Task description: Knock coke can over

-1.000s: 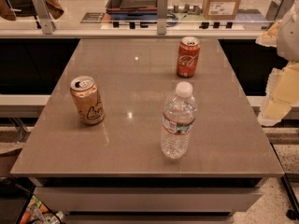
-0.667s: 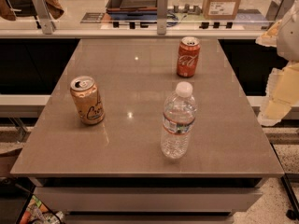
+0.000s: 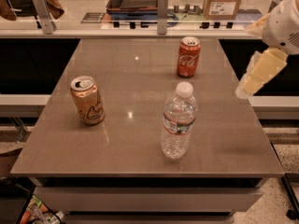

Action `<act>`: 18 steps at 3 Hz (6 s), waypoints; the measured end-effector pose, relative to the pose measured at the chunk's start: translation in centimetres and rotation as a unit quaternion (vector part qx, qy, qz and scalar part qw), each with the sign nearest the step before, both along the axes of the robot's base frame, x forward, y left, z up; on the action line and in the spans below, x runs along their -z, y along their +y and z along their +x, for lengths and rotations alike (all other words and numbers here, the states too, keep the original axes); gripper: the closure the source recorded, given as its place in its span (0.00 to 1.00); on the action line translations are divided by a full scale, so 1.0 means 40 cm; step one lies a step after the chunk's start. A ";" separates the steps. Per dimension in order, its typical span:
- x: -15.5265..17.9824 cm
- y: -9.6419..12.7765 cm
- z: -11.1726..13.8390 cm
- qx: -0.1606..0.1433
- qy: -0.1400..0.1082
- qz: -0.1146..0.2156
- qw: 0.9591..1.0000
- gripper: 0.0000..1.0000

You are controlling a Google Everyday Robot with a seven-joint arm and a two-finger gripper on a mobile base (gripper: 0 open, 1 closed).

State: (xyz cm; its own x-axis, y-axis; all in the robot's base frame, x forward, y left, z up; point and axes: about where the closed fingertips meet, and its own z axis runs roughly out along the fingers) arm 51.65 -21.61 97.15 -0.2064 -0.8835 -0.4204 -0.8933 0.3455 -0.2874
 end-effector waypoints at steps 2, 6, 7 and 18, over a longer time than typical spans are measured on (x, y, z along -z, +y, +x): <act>0.057 0.004 0.170 0.029 -0.050 0.139 0.989 0.00; 0.108 0.042 0.353 0.032 -0.101 0.269 0.957 0.00; 0.124 0.060 0.400 0.024 -0.112 0.307 0.945 0.00; 0.203 0.174 0.521 0.005 -0.095 0.369 0.924 1.00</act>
Offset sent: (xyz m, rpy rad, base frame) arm 0.1058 -0.0038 -0.0321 0.4501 -0.1679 -0.1135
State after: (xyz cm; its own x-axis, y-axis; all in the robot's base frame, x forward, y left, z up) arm 72.48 -14.63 89.05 -0.0734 -0.3393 -0.9378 -0.8467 0.5181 -0.1212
